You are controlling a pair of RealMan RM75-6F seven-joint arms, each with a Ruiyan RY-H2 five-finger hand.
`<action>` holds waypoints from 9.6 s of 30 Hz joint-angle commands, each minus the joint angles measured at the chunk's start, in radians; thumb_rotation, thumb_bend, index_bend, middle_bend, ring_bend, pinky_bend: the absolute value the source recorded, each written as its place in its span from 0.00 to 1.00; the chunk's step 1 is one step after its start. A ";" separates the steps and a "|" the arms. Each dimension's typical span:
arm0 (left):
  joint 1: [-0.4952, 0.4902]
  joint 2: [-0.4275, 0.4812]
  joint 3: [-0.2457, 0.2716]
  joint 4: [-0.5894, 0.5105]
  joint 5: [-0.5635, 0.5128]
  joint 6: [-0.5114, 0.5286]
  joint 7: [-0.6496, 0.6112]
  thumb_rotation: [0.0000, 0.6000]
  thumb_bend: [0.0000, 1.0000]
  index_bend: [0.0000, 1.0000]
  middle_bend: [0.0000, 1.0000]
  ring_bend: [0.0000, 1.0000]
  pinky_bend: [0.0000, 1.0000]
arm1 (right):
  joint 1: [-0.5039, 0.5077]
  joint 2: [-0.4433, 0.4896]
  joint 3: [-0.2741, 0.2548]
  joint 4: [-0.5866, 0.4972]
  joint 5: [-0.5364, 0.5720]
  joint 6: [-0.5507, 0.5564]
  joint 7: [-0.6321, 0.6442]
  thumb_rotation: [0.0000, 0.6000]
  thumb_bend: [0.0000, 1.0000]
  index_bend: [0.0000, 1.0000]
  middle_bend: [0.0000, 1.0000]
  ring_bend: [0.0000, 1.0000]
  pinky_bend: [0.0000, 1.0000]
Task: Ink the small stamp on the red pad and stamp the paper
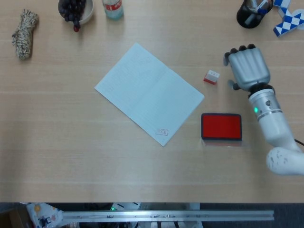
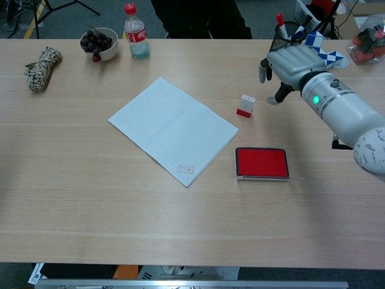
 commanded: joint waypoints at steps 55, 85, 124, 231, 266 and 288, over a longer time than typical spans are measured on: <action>0.006 0.014 -0.002 0.020 -0.055 -0.036 -0.023 1.00 0.19 0.12 0.12 0.19 0.17 | 0.135 -0.232 0.016 0.324 0.189 -0.083 -0.091 1.00 0.23 0.49 0.43 0.33 0.30; 0.009 0.014 -0.005 0.026 -0.068 -0.042 -0.027 1.00 0.19 0.12 0.11 0.19 0.17 | 0.150 -0.256 0.018 0.368 0.208 -0.113 -0.092 1.00 0.36 0.60 0.46 0.34 0.30; 0.011 0.030 0.009 -0.016 -0.057 -0.049 0.009 1.00 0.19 0.12 0.11 0.19 0.17 | -0.071 0.198 -0.323 -0.183 -0.508 -0.083 0.162 1.00 0.36 0.66 0.51 0.39 0.34; 0.032 0.046 0.019 -0.007 -0.060 -0.046 -0.020 1.00 0.19 0.12 0.11 0.19 0.17 | 0.138 -0.126 -0.120 0.156 -0.161 -0.244 -0.029 1.00 0.36 0.69 0.53 0.41 0.34; 0.035 0.043 0.018 0.005 -0.064 -0.048 -0.029 1.00 0.19 0.12 0.11 0.19 0.17 | 0.194 -0.186 -0.164 0.212 -0.096 -0.225 -0.068 1.00 0.36 0.71 0.54 0.41 0.34; 0.040 0.043 0.018 0.008 -0.065 -0.045 -0.033 1.00 0.19 0.12 0.11 0.19 0.17 | 0.198 -0.198 -0.175 0.227 -0.091 -0.217 -0.072 1.00 0.36 0.71 0.55 0.41 0.34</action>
